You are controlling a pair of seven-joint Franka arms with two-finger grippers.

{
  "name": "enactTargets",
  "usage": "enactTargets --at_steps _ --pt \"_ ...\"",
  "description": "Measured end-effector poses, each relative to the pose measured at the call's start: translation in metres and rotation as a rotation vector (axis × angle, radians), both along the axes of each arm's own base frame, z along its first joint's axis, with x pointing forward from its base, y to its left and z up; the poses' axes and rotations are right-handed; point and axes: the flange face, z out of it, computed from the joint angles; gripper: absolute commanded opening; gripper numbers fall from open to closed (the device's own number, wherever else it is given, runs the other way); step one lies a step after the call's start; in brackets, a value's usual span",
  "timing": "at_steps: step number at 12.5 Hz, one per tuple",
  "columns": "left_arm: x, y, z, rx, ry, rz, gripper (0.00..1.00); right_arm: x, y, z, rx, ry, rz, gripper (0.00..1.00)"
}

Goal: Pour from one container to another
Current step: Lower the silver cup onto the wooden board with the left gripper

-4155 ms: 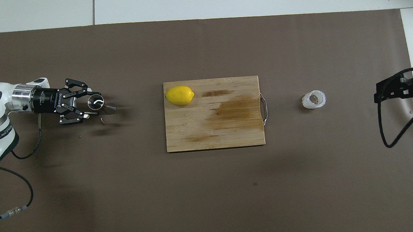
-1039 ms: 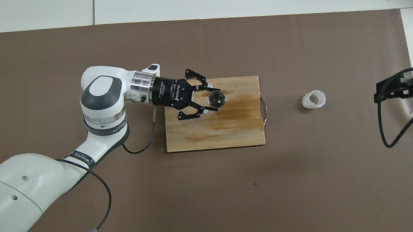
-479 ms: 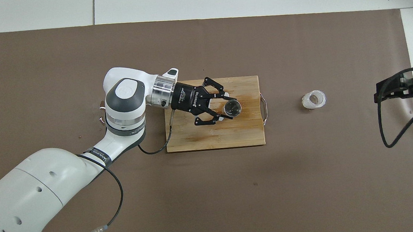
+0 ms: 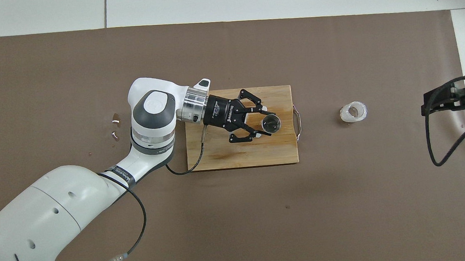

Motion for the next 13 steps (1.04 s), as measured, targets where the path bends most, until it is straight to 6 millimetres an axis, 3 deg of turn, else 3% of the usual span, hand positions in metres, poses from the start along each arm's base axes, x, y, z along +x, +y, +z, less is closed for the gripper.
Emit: enactTargets --at_steps 8,13 --pt "-0.012 -0.032 -0.009 0.033 0.009 -0.093 0.0 0.0 0.0 0.0 0.0 0.0 0.0 1.0" --pt "-0.01 -0.034 -0.011 0.051 0.057 -0.093 0.0 0.0 0.0 0.0 0.0 0.0 0.0 1.0"
